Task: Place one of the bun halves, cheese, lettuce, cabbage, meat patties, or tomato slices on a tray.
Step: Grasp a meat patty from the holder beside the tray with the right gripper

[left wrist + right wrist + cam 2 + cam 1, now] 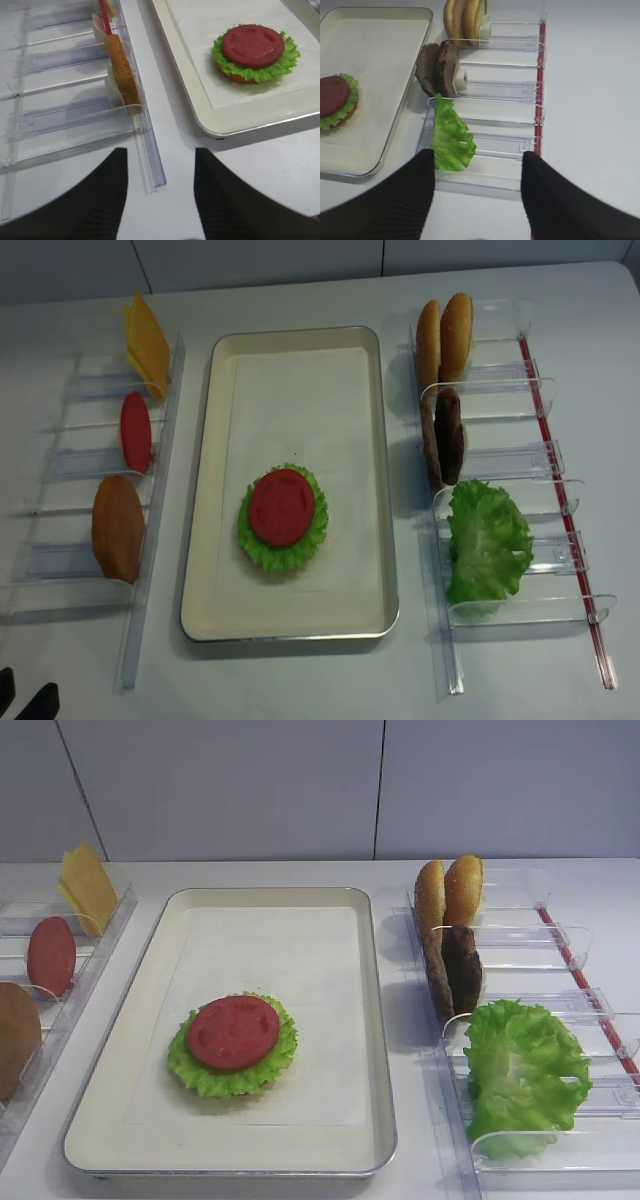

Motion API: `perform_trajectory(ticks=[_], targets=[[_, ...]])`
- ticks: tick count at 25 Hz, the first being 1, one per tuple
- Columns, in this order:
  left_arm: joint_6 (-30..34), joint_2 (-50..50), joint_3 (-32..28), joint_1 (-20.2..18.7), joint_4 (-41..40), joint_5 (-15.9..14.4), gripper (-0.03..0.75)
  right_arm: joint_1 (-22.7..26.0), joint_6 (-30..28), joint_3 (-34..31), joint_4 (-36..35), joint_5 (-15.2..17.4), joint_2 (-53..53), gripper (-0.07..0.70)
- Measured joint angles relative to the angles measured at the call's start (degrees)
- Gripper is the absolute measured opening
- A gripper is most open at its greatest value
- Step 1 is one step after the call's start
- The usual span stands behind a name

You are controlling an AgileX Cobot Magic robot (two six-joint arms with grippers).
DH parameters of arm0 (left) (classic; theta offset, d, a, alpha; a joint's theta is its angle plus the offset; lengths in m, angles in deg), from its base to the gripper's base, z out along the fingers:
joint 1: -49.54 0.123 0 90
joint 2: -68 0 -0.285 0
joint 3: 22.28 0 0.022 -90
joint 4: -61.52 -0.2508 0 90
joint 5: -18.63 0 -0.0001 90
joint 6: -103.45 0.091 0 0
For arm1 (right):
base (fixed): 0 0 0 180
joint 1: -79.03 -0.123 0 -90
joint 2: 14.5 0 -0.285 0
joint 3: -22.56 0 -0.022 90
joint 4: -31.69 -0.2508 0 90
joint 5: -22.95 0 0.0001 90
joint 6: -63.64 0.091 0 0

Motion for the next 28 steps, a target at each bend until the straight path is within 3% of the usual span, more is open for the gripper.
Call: perform_trajectory(ticks=[2,5,15,18,22,28], targets=[[0.0,0.0,0.0,0.0,0.0,0.0,0.293,0.0,0.1,3.0,-0.8,2.2,-4.9,0.475],[0.0,0.0,0.0,0.0,0.0,0.0,0.293,0.0,0.1,7.5,-1.4,5.4,-11.9,0.508],[0.0,0.0,0.0,0.0,0.0,0.0,0.293,-1.1,1.8,16.6,-6.2,5.6,-31.0,0.516],[0.0,0.0,0.0,0.0,0.0,0.0,0.293,-5.7,3.7,16.9,-5.5,5.5,-35.2,0.516],[0.0,0.0,0.0,0.0,0.0,0.0,0.293,-14.2,10.5,16.9,0.6,5.2,-40.5,0.517],[0.0,0.0,0.0,0.0,0.0,0.0,0.293,-21.9,18.3,16.9,5.4,1.6,-47.4,0.518]])
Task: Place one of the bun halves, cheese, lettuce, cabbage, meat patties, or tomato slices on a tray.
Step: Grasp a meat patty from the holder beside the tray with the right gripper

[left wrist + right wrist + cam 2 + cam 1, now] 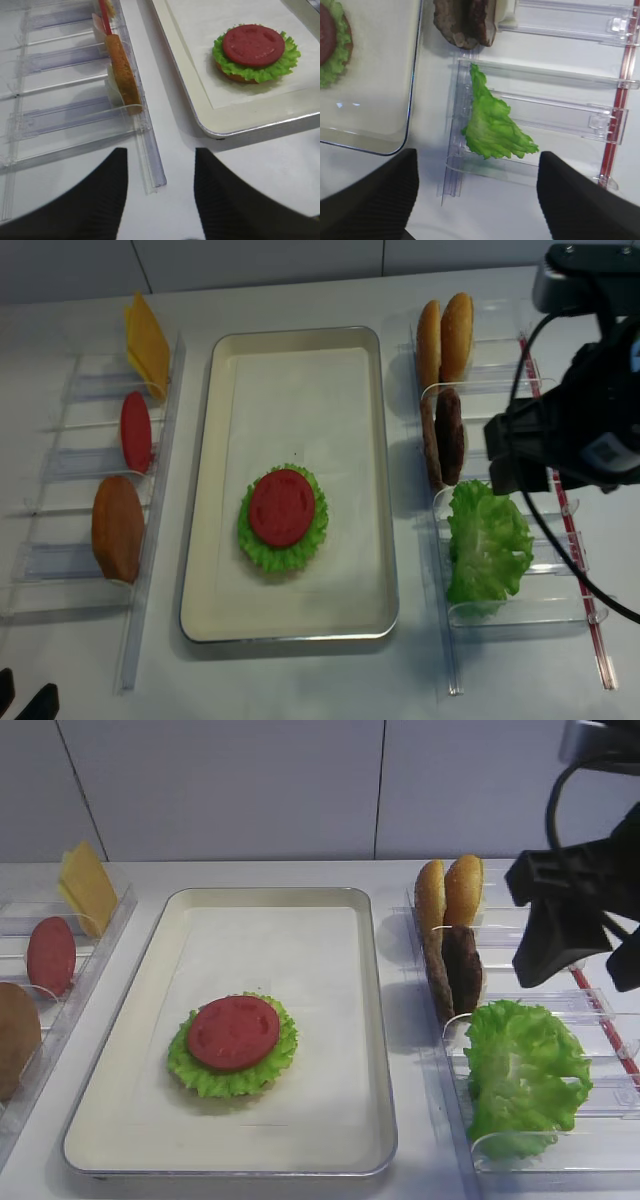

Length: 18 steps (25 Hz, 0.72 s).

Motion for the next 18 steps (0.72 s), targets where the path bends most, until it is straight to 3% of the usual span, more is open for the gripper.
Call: perform_trajectory(ticks=[6,12,18], targets=[[0.0,0.0,0.0,0.0,0.0,0.0,0.293,-1.9,2.4,0.2,0.4,-3.4,-5.7,0.518],[0.0,0.0,0.0,0.0,0.0,0.0,0.293,-2.2,2.6,6.1,0.5,-3.9,-12.0,0.518],[0.0,0.0,0.0,0.0,0.0,0.0,0.293,-6.6,2.8,12.4,2.0,-4.0,-18.9,0.518]])
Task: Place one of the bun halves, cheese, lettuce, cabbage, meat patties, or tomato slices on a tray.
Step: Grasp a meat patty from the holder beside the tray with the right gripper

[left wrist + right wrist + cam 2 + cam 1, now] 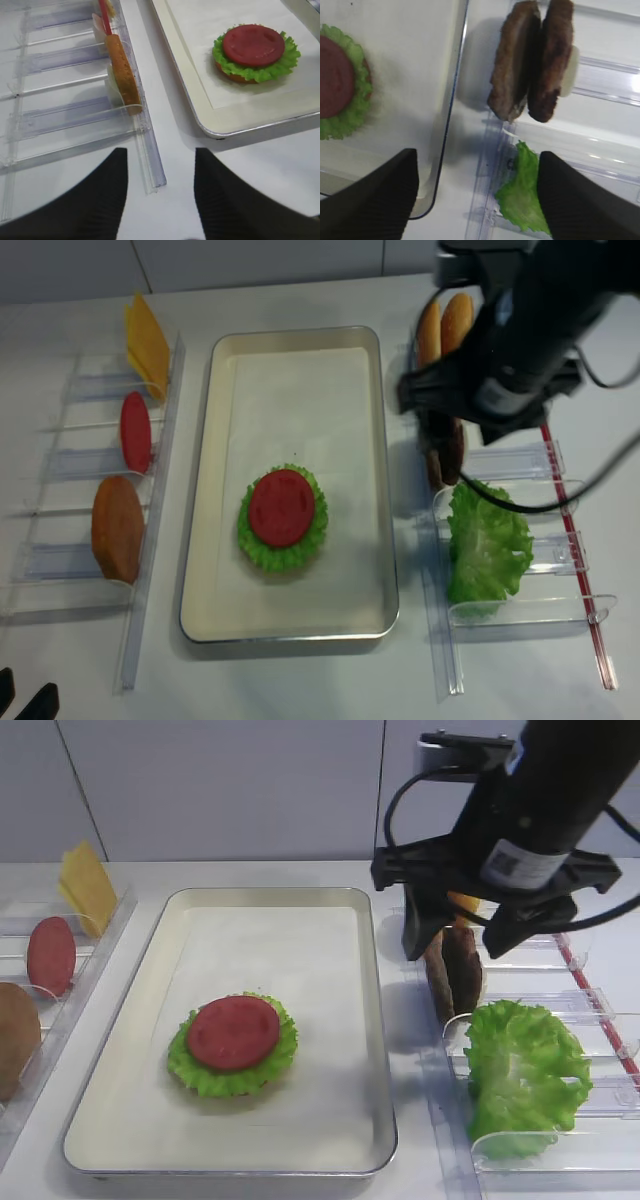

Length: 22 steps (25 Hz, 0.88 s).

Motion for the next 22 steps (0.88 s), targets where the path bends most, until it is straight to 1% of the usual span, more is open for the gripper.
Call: perform_trajectory(ticks=[6,11,22], targets=[[0.0,0.0,0.0,0.0,0.0,0.0,0.293,-0.6,1.6,5.1,1.9,0.0,-6.6,0.515],[0.0,0.0,0.0,0.0,0.0,0.0,0.293,-0.6,1.5,8.3,2.3,0.0,-9.7,0.514],[0.0,0.0,0.0,0.0,0.0,0.0,0.293,-0.6,1.5,8.9,3.3,0.0,-13.2,0.499]])
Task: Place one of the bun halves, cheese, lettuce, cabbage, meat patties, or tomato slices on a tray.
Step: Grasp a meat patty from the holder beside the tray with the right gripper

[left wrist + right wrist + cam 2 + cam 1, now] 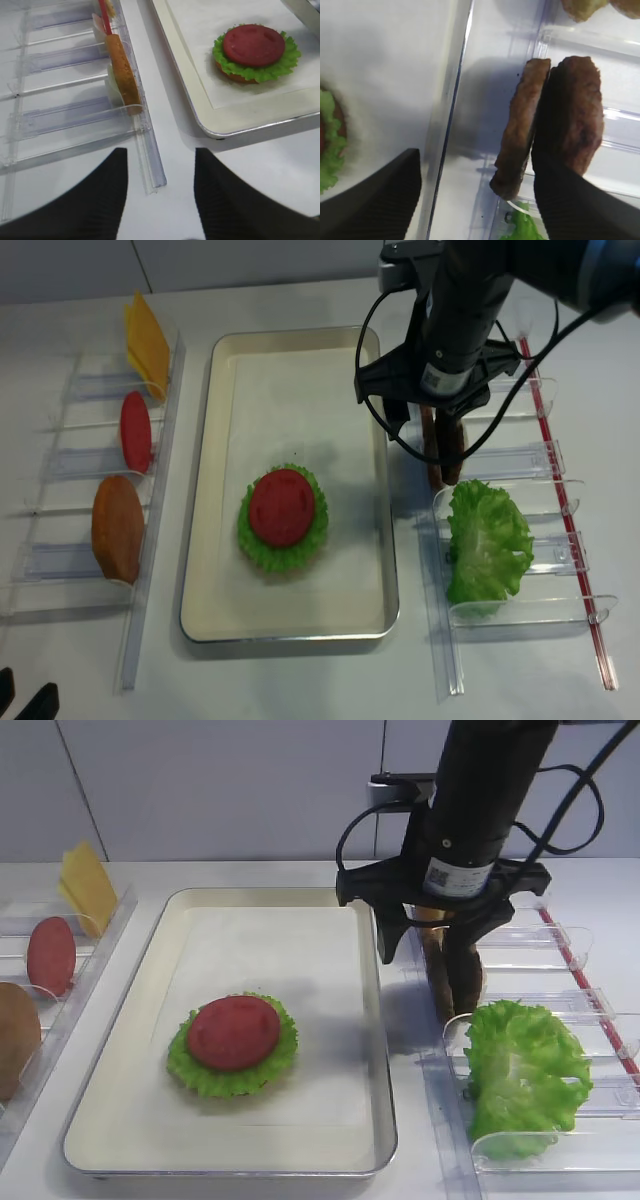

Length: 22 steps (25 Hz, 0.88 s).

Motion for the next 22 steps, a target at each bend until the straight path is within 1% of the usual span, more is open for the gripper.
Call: perform_trajectory(ticks=[8,11,17,22], targets=[[0.0,0.0,0.0,0.0,0.0,0.0,0.293,0.0,0.0,0.0,1.3,-0.7,-2.1,0.496],[0.0,0.0,0.0,0.0,0.0,0.0,0.293,0.0,0.0,0.1,2.5,-0.7,-2.6,0.480],[0.0,0.0,0.0,0.0,0.0,0.0,0.293,0.0,0.2,0.1,3.5,-0.7,-2.9,0.414],[0.0,0.0,0.0,0.0,0.0,0.0,0.293,0.0,0.2,0.1,3.9,-0.7,-2.9,0.307]])
